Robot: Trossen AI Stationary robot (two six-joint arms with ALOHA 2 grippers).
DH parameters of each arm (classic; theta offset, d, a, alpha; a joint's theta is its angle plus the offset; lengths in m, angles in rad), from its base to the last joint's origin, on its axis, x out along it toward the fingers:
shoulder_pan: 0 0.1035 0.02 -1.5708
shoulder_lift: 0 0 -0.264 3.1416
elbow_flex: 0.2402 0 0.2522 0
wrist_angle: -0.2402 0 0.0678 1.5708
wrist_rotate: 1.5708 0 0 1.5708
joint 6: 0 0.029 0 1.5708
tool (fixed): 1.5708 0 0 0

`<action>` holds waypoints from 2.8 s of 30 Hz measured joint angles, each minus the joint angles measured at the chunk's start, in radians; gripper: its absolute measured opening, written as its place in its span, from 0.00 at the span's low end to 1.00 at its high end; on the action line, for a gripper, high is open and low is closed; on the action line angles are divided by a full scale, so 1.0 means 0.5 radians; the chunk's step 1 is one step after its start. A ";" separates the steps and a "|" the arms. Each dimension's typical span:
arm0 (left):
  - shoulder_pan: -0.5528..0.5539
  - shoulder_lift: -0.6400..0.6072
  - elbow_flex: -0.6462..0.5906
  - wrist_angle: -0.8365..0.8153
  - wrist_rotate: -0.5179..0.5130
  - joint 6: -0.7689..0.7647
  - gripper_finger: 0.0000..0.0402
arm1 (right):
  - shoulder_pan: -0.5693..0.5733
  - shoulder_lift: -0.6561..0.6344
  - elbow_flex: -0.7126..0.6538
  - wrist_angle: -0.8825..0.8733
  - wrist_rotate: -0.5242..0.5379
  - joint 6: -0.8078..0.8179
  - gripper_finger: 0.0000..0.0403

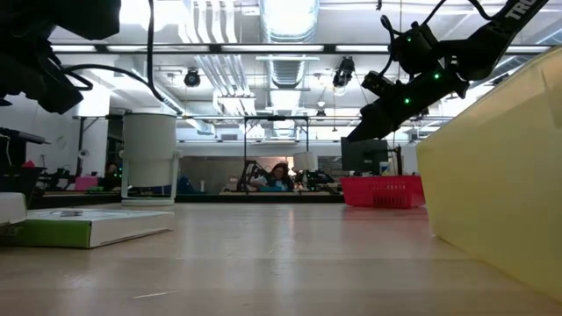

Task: Pick and place items into bin
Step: Put the black charger cable into the yellow bin

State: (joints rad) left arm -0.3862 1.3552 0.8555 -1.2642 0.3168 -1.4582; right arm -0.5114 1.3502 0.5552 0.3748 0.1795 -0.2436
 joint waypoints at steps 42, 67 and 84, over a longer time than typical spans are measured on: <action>0.097 0.044 0.371 2.209 -2.202 3.142 0.00 | 0.368 0.000 -0.008 0.539 -1.781 -0.791 0.46; 0.281 0.372 0.356 3.061 -1.942 3.818 0.00 | 0.652 0.000 0.072 0.726 -1.511 -1.160 0.46; 0.450 0.380 0.355 3.202 -1.734 3.870 0.00 | 0.651 0.000 0.090 0.734 -1.504 -1.160 0.46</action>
State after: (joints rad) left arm -0.1612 1.5449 1.0328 0.3370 -0.5500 0.4770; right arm -0.1860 1.3502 0.6003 0.7419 -0.5724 -0.8234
